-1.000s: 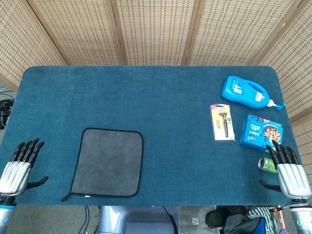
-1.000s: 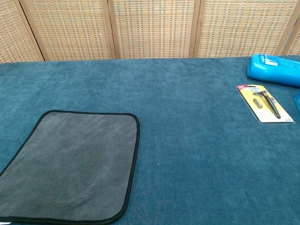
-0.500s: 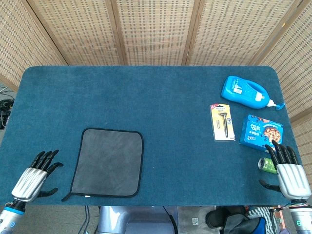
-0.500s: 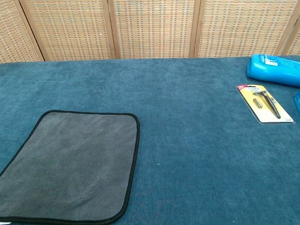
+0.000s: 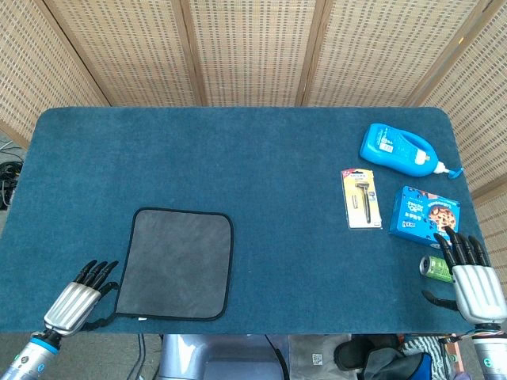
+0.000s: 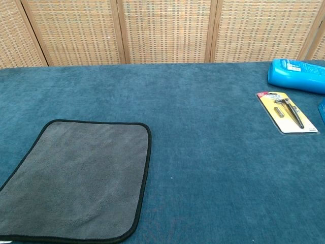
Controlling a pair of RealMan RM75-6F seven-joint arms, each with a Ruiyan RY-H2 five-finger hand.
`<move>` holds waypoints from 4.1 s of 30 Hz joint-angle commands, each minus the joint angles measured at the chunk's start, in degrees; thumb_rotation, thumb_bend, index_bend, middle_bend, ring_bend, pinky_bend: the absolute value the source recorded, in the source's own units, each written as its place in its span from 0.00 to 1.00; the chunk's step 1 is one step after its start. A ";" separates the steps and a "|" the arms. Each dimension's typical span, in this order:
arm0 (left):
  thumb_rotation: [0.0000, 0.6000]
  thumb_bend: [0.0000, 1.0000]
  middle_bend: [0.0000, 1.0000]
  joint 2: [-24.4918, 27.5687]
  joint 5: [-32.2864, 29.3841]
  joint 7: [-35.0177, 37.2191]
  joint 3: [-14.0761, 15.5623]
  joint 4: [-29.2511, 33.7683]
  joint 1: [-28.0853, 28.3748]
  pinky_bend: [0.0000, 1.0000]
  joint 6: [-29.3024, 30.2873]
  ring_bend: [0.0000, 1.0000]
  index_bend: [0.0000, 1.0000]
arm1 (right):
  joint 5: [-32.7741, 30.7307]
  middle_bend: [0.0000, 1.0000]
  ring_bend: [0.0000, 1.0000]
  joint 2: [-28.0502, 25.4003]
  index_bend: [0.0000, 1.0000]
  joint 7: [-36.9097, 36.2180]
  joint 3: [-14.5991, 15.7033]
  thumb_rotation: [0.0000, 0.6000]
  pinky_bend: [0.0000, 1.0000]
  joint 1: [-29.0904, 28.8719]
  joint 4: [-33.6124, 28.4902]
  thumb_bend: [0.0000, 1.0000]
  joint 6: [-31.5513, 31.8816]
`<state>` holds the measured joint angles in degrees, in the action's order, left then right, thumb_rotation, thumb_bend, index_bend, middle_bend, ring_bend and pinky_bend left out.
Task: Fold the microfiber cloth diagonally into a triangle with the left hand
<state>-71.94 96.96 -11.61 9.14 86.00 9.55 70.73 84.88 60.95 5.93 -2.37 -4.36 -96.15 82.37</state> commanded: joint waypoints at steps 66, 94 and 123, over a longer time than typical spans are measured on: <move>1.00 0.33 0.00 -9.78 -1.18 -5.32 -0.50 -6.98 1.77 0.00 0.08 0.00 0.40 | 0.03 0.00 0.00 -0.64 0.00 -2.68 -0.99 1.00 0.00 0.72 -0.19 0.00 1.87; 1.00 0.41 0.00 -9.35 -0.98 -3.58 -1.84 -7.71 2.63 0.00 2.38 0.00 0.67 | 0.02 0.00 0.00 -0.53 0.00 -2.46 -1.02 1.00 0.00 0.85 -0.15 0.00 1.98; 1.00 0.41 0.00 -10.63 -11.49 -12.25 -14.92 -1.20 18.10 0.00 -11.79 0.00 0.70 | -3.03 0.00 0.00 0.63 0.00 -3.86 -1.53 1.00 0.00 0.01 2.69 0.00 -1.06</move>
<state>-82.01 86.21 -23.18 -5.14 84.50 26.85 59.69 81.87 61.59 2.16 -3.87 -4.35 -93.51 81.31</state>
